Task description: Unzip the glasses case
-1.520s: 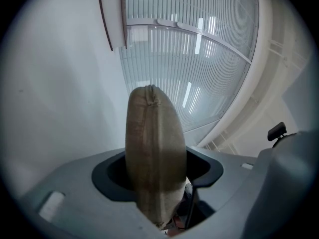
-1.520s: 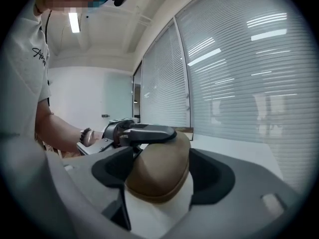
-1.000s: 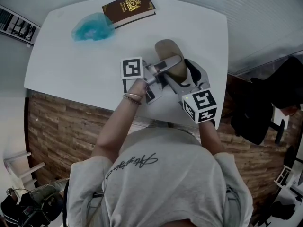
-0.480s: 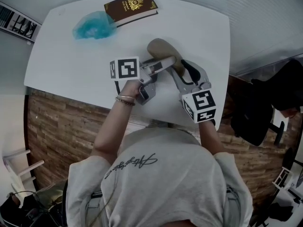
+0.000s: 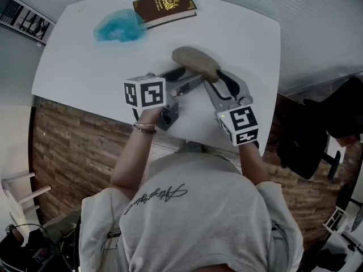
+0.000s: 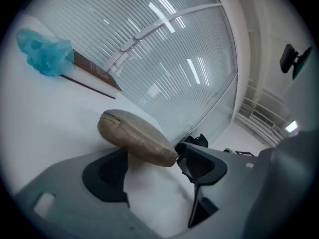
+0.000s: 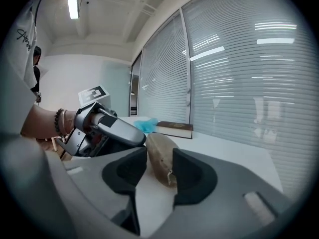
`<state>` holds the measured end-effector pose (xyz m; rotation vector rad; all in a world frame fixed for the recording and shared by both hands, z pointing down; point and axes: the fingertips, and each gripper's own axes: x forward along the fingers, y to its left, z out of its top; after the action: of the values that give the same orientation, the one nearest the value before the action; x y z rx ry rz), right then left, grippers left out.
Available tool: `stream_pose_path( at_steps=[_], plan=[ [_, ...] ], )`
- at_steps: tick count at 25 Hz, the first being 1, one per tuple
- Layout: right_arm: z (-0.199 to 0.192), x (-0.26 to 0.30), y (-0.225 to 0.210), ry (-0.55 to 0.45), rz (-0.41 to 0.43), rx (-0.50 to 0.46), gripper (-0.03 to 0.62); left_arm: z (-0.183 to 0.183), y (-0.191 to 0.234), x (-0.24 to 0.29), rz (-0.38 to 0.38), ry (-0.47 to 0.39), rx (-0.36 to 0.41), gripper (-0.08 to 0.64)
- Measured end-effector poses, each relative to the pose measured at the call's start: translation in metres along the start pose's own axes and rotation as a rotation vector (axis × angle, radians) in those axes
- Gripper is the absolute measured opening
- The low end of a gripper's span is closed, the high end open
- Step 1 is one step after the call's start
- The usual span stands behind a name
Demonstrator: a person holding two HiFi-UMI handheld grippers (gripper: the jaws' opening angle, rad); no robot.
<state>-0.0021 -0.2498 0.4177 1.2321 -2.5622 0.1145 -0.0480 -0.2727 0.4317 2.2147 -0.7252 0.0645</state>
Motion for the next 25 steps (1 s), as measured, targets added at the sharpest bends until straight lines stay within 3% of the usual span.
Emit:
stream_pose_path(
  at_steps=[7, 11, 18, 21, 25],
  plan=[
    [-0.002, -0.009, 0.016, -0.016, 0.044, -0.003, 0.163, -0.007, -0.01, -0.018, 0.105, -0.006, 0.141, 0.356],
    [0.0, -0.015, 0.022, -0.031, 0.055, 0.001, 0.163, -0.011, -0.013, -0.026, 0.146, -0.06, 0.158, 0.354],
    [0.011, -0.027, 0.021, -0.085, 0.043, 0.012, 0.163, -0.01, -0.027, -0.038, 0.248, -0.17, 0.325, 0.353],
    [0.018, -0.033, 0.023, -0.113, 0.043, 0.009, 0.162, -0.011, -0.036, -0.041, 0.283, -0.192, 0.4, 0.302],
    [0.026, -0.04, 0.022, -0.155, 0.037, 0.01, 0.142, -0.009, -0.046, -0.044, 0.3, -0.236, 0.44, 0.239]
  ],
)
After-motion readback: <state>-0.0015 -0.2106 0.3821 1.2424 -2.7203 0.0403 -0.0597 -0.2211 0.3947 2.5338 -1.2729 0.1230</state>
